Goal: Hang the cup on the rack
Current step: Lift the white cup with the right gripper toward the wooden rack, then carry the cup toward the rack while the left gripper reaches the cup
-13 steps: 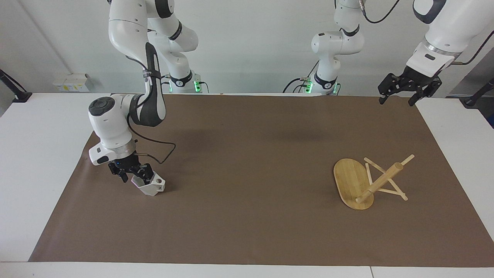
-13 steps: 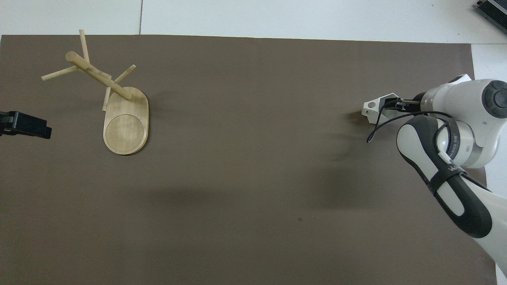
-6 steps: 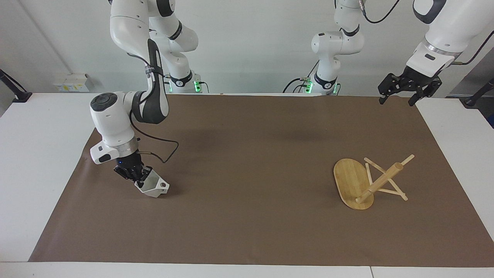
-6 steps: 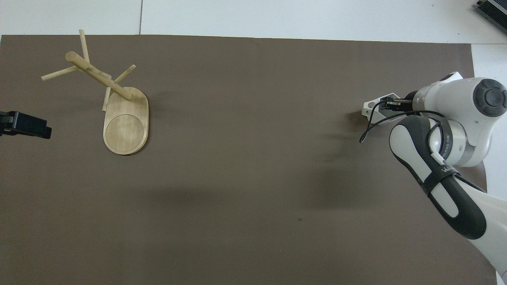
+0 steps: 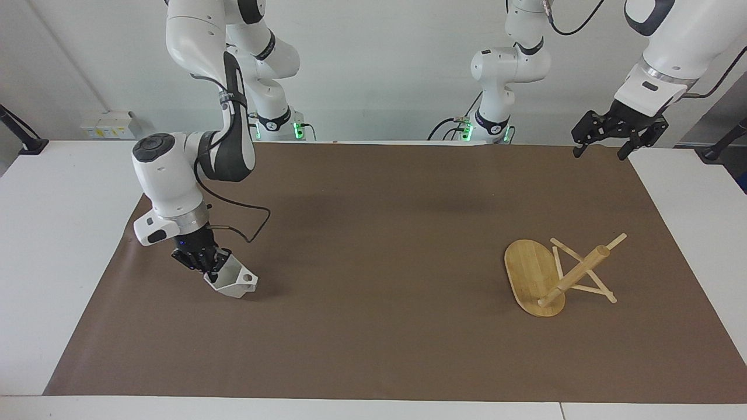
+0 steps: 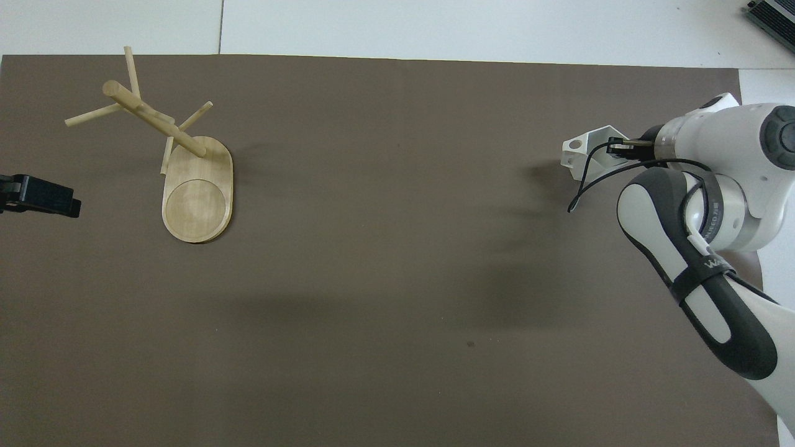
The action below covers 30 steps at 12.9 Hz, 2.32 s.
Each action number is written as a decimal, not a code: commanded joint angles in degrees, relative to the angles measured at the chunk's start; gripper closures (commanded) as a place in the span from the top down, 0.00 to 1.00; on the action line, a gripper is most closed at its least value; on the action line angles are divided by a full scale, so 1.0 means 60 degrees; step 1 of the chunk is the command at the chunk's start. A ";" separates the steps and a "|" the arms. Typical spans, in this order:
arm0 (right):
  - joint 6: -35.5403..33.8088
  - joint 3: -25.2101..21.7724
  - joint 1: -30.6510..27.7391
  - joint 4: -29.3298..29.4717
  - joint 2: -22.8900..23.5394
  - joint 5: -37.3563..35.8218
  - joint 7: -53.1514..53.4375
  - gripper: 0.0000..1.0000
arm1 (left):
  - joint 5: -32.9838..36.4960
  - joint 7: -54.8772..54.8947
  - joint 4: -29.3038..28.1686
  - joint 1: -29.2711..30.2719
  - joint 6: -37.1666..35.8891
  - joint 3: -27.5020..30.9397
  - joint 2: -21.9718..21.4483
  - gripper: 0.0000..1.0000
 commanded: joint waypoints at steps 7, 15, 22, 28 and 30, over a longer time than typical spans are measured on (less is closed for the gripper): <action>-0.2059 0.2137 -0.0099 0.1090 -0.1129 0.2290 0.0588 0.00 | 0.0125 -0.0081 -0.0264 0.0114 -0.0044 -0.0099 -0.0253 1.00; -0.0143 0.4407 -0.0055 0.1766 -0.0704 0.4185 0.3298 0.00 | 0.0124 -0.0139 -0.0352 0.0143 -0.0176 -0.0099 -0.0326 1.00; 0.1294 0.5668 0.0297 0.1707 -0.0324 0.4200 0.3268 0.00 | -0.1086 -0.3547 -0.0337 -0.0267 -0.0058 -0.0217 -0.0311 1.00; 0.2055 0.6503 0.0297 0.1737 0.0130 0.4185 0.3268 0.00 | -0.3840 -0.8407 -0.0279 -0.0209 0.0451 -0.0202 0.0111 1.00; 0.2130 0.6606 0.0297 0.1737 0.0189 0.4185 0.3268 0.00 | -0.4792 -1.0135 -0.0249 -0.0136 0.0687 -0.0202 0.0478 1.00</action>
